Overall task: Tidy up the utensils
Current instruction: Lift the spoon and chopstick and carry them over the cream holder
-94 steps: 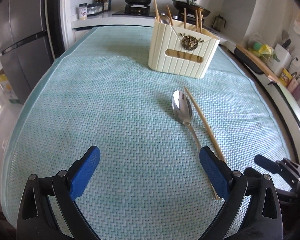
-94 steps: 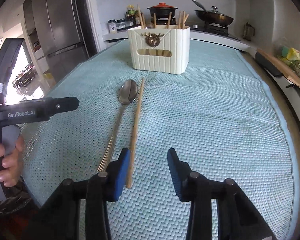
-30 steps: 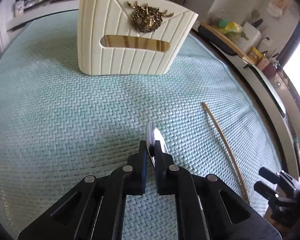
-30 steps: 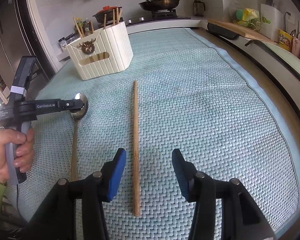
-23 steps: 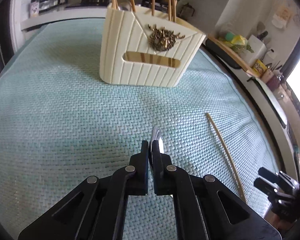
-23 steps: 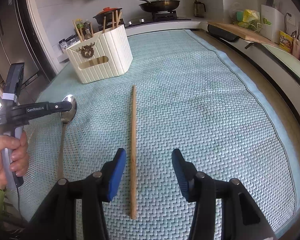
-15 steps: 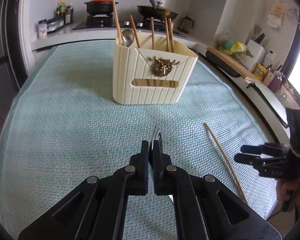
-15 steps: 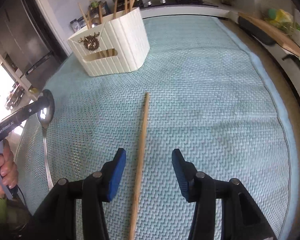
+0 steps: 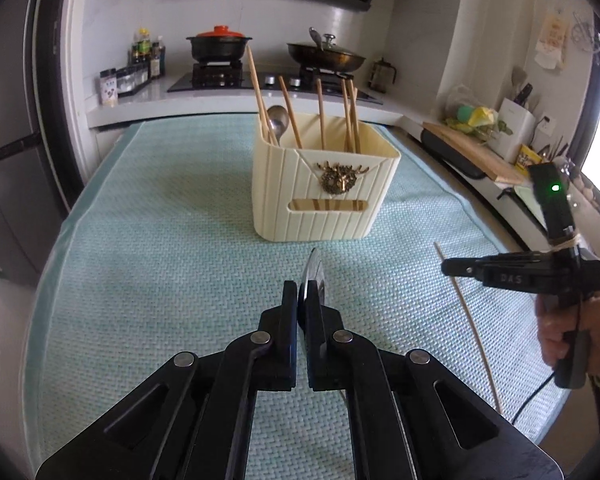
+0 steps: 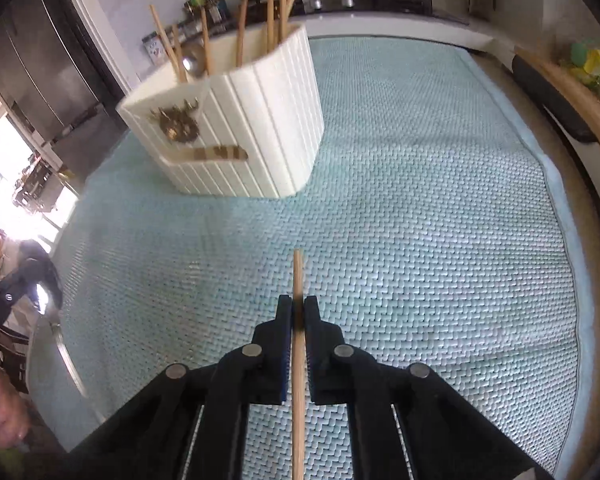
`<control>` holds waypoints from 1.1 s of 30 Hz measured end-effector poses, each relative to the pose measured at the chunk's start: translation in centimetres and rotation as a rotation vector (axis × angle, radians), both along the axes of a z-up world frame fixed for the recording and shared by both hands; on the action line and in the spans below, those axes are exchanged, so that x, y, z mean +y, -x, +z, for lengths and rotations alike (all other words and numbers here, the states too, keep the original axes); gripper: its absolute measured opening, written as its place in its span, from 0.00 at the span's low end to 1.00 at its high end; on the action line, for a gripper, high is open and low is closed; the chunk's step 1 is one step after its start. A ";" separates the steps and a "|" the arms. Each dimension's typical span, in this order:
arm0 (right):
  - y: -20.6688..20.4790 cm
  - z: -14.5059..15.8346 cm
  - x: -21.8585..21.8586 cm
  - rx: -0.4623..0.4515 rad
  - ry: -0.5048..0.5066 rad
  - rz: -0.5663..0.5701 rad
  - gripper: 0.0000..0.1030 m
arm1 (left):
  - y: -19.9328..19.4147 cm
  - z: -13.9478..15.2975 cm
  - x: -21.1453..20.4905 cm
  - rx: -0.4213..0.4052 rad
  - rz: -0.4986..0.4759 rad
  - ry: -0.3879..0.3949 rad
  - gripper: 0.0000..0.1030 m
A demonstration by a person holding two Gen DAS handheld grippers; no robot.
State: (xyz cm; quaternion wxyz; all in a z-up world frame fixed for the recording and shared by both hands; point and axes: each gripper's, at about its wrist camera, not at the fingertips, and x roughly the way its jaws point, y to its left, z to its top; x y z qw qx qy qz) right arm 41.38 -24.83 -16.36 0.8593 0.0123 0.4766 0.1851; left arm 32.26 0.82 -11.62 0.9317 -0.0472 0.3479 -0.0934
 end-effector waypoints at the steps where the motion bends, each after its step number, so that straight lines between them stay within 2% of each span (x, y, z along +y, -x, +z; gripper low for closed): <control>1: 0.7 1.2 -0.3 -0.036 -0.023 -0.002 0.06 | 0.2 0.5 0.0 -0.017 0.008 -0.006 0.01; 4: 3.3 5.0 -1.1 -0.165 -0.086 -0.005 0.06 | 0.8 2.0 0.4 -0.069 0.035 -0.015 0.01; 8: 7.1 9.4 -1.2 -0.329 -0.122 -0.005 0.06 | 1.6 3.8 0.8 -0.121 0.063 -0.015 0.01; 16: 11.5 14.7 -0.3 -0.575 -0.136 -0.009 0.06 | 2.7 6.6 1.2 -0.189 0.099 -0.008 0.01; 22: 11.9 17.4 0.6 -0.656 -0.146 -0.009 0.06 | 2.3 9.3 1.9 -0.241 0.122 -0.014 0.01; 33: 9.2 21.5 2.1 -0.726 -0.135 0.001 0.06 | -2.8 14.5 3.4 -0.309 0.129 -0.010 0.01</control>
